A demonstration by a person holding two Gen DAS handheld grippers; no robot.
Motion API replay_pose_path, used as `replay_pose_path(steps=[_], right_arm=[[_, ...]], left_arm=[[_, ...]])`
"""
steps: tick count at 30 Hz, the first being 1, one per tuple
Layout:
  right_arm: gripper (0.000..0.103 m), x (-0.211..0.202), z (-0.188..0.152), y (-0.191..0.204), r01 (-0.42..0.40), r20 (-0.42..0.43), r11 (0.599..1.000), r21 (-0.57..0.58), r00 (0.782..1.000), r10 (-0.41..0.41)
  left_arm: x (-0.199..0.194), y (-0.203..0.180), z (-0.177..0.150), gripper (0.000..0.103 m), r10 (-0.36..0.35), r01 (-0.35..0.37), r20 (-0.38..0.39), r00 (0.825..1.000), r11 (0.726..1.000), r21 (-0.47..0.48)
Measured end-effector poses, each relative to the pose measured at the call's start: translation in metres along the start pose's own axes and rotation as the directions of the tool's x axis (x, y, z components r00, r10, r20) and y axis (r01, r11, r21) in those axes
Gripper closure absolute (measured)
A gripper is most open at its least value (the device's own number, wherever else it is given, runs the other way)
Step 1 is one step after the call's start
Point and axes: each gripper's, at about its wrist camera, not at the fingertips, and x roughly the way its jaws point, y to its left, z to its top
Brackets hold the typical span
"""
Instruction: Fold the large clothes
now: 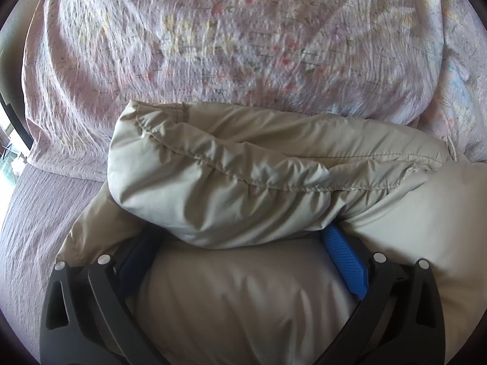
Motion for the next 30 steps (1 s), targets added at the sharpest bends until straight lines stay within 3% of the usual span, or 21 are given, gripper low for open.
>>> replay_pose_path(steps=[10, 16, 23, 26, 30], right_arm=[[0.019, -0.003, 0.008, 0.000, 0.009, -0.068, 1.000, -0.003, 0.998, -0.009], [0.019, -0.033, 0.008, -0.010, 0.011, -0.093, 1.000, 0.021, 0.996, -0.009], [0.015, -0.076, -0.006, -0.059, 0.009, -0.128, 0.986, 0.166, 0.992, 0.012], [0.014, -0.079, -0.017, -0.080, -0.019, -0.173, 0.971, 0.240, 0.983, 0.062], [0.014, -0.073, -0.036, -0.104, -0.103, -0.236, 0.922, 0.372, 0.951, 0.202]], left_arm=[[-0.016, -0.003, 0.007, 0.002, 0.026, -0.025, -0.049, 0.998, 1.000, 0.013], [-0.041, -0.003, 0.005, 0.002, 0.059, -0.057, -0.071, 0.996, 0.998, 0.031], [-0.091, 0.025, -0.002, 0.002, 0.111, -0.110, -0.054, 0.992, 0.994, 0.022], [-0.107, 0.047, -0.008, 0.002, 0.124, -0.125, -0.072, 0.990, 0.992, -0.015], [-0.109, 0.073, -0.021, 0.002, 0.104, -0.115, -0.143, 0.984, 0.991, -0.068]])
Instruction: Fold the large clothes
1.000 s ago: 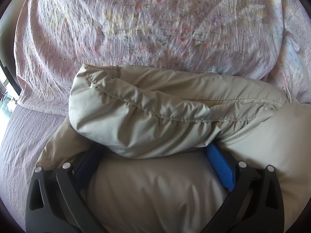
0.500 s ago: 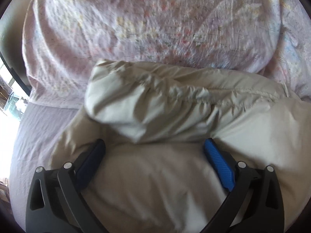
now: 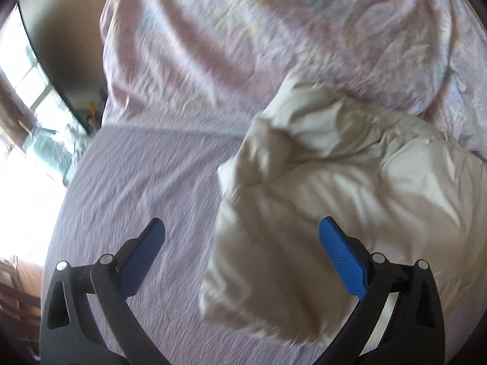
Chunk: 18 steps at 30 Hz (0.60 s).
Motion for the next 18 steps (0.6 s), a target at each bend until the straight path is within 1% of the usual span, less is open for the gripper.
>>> replay_pose_path(steps=[1, 3, 6, 9, 11, 13, 15, 16, 18], right_arm=[[0.014, 0.002, -0.002, -0.006, -0.032, -0.024, 0.999, 0.034, 0.999, 0.033], [0.014, 0.006, -0.006, -0.016, -0.068, -0.049, 0.994, 0.086, 0.996, 0.073], [0.014, 0.013, -0.012, -0.028, -0.112, -0.081, 0.980, 0.165, 0.989, 0.126], [0.014, 0.019, -0.016, -0.034, -0.140, -0.104, 0.967, 0.213, 0.981, 0.165], [0.015, 0.019, -0.021, -0.037, -0.145, -0.096, 0.965, 0.219, 0.981, 0.169], [0.025, 0.020, -0.022, -0.037, -0.160, -0.097, 0.960, 0.231, 0.978, 0.187], [0.034, 0.019, -0.029, -0.037, -0.171, -0.097, 0.952, 0.254, 0.975, 0.201], [0.037, 0.019, -0.029, -0.035, -0.171, -0.097, 0.953, 0.251, 0.975, 0.201], [0.047, 0.014, -0.030, -0.033, -0.163, -0.095, 0.956, 0.243, 0.977, 0.191]], left_arm=[[0.002, 0.005, -0.003, 0.002, -0.011, 0.011, -0.018, 1.000, 1.000, -0.013], [0.005, 0.014, -0.010, 0.002, -0.034, 0.033, -0.049, 0.998, 0.999, -0.035], [0.013, 0.014, -0.020, 0.002, -0.071, 0.066, -0.090, 0.993, 0.996, -0.053], [0.017, 0.012, -0.032, 0.002, -0.099, 0.092, -0.115, 0.988, 0.994, -0.065], [0.022, 0.008, -0.039, 0.002, -0.119, 0.110, -0.128, 0.985, 0.991, -0.079], [0.025, 0.005, -0.043, 0.003, -0.136, 0.124, -0.133, 0.982, 0.988, -0.094], [0.029, 0.002, -0.042, 0.012, -0.161, 0.145, -0.137, 0.977, 0.982, -0.118], [0.030, 0.000, -0.042, 0.014, -0.171, 0.155, -0.134, 0.976, 0.980, -0.126], [0.031, -0.002, -0.041, 0.026, -0.179, 0.163, -0.121, 0.976, 0.978, -0.132]])
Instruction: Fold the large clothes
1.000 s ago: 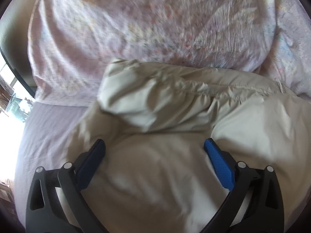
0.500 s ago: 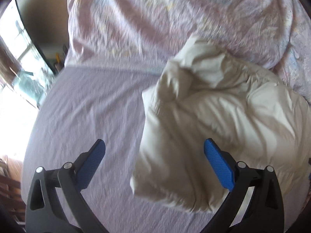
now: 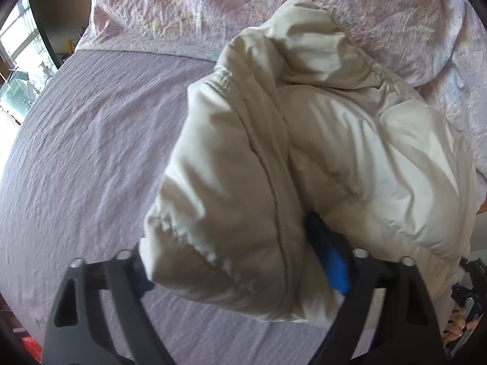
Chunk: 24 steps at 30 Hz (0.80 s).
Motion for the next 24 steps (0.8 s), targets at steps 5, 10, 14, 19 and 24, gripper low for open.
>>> replay_pose_path(steps=[5, 10, 14, 19, 24], right_arm=[[0.064, -0.009, -0.009, 0.011, 0.000, 0.015, 1.000, -0.004, 1.000, 0.000], [0.072, -0.022, -0.019, 0.014, -0.013, 0.022, 1.000, -0.011, 1.000, 0.013], [0.073, -0.024, -0.029, 0.023, -0.025, 0.003, 0.999, -0.026, 1.000, 0.025], [0.073, -0.029, -0.061, 0.018, -0.052, -0.037, 0.997, -0.057, 0.998, 0.050], [0.073, -0.029, -0.095, 0.013, -0.104, -0.094, 0.992, -0.069, 0.991, 0.098]], left_arm=[[-0.011, -0.009, -0.006, 0.054, 0.012, -0.012, 0.035, 0.999, 1.000, -0.009], [-0.030, -0.008, -0.012, 0.071, -0.012, 0.014, 0.066, 0.998, 1.000, -0.028], [-0.042, -0.004, -0.016, 0.072, -0.015, 0.017, 0.067, 0.998, 0.999, -0.030], [-0.060, 0.024, -0.032, 0.072, -0.014, 0.017, 0.059, 0.998, 0.999, -0.042], [-0.077, 0.066, -0.056, 0.071, -0.013, 0.016, 0.037, 0.999, 0.997, -0.073]])
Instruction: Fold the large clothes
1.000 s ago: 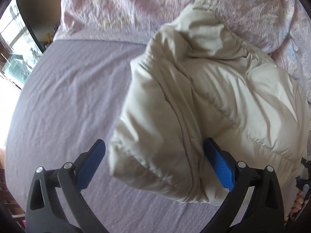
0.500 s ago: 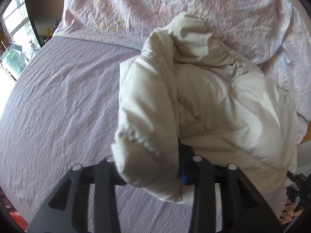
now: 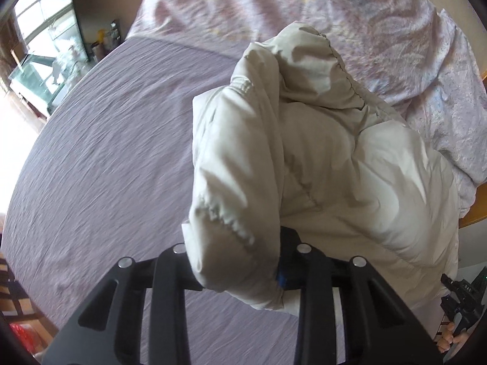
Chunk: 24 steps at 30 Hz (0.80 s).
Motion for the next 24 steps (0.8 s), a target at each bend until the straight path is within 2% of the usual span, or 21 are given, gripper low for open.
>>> replay_pose_path(steps=[4, 7, 12, 13, 16, 18, 19, 21, 23, 24], right_arm=[[0.073, -0.003, -0.030, -0.010, -0.034, -0.031, 0.999, -0.001, 0.999, 0.034], [0.073, -0.006, -0.038, -0.008, -0.026, -0.031, 0.999, -0.031, 0.999, 0.025], [0.063, -0.008, -0.029, 0.017, 0.075, -0.018, 0.992, -0.102, 0.997, -0.077], [0.062, -0.010, -0.027, 0.023, 0.095, -0.014, 0.989, -0.118, 0.995, -0.097], [0.061, -0.008, -0.020, 0.044, 0.135, 0.004, 0.980, -0.145, 0.991, -0.136], [0.058, -0.015, -0.019, 0.049, 0.169, 0.031, 0.972, -0.164, 0.986, -0.166], [0.057, -0.019, -0.019, 0.051, 0.200, 0.056, 0.964, -0.176, 0.980, -0.193], [0.047, -0.031, -0.014, 0.062, 0.279, 0.156, 0.940, -0.196, 0.955, -0.251], [0.045, -0.045, -0.013, 0.060, 0.284, 0.200, 0.939, -0.196, 0.949, -0.245], [0.045, -0.048, -0.010, 0.068, 0.266, 0.206, 0.941, -0.207, 0.953, -0.224]], left_arm=[[-0.016, 0.024, -0.021, 0.071, -0.006, 0.005, -0.018, 1.000, 1.000, -0.013], [-0.021, 0.031, -0.031, 0.069, 0.007, -0.007, -0.025, 1.000, 1.000, 0.000], [-0.024, 0.031, -0.036, 0.060, 0.047, -0.047, -0.021, 0.999, 0.999, 0.006], [-0.024, 0.031, -0.036, 0.060, 0.047, -0.047, -0.022, 0.999, 0.999, 0.003], [-0.022, 0.031, -0.038, 0.051, 0.044, -0.044, -0.034, 0.998, 0.999, -0.009], [-0.021, 0.031, -0.039, 0.037, 0.040, -0.040, -0.041, 0.998, 0.999, -0.013], [-0.021, 0.031, -0.039, 0.034, 0.035, -0.036, -0.042, 0.999, 0.999, -0.012], [-0.020, 0.028, -0.041, 0.027, 0.023, -0.024, -0.041, 0.999, 1.000, -0.002], [-0.019, 0.025, -0.042, 0.024, 0.027, -0.027, -0.041, 0.999, 1.000, 0.008], [-0.018, 0.024, -0.041, 0.023, 0.027, -0.026, -0.044, 0.999, 1.000, 0.008]])
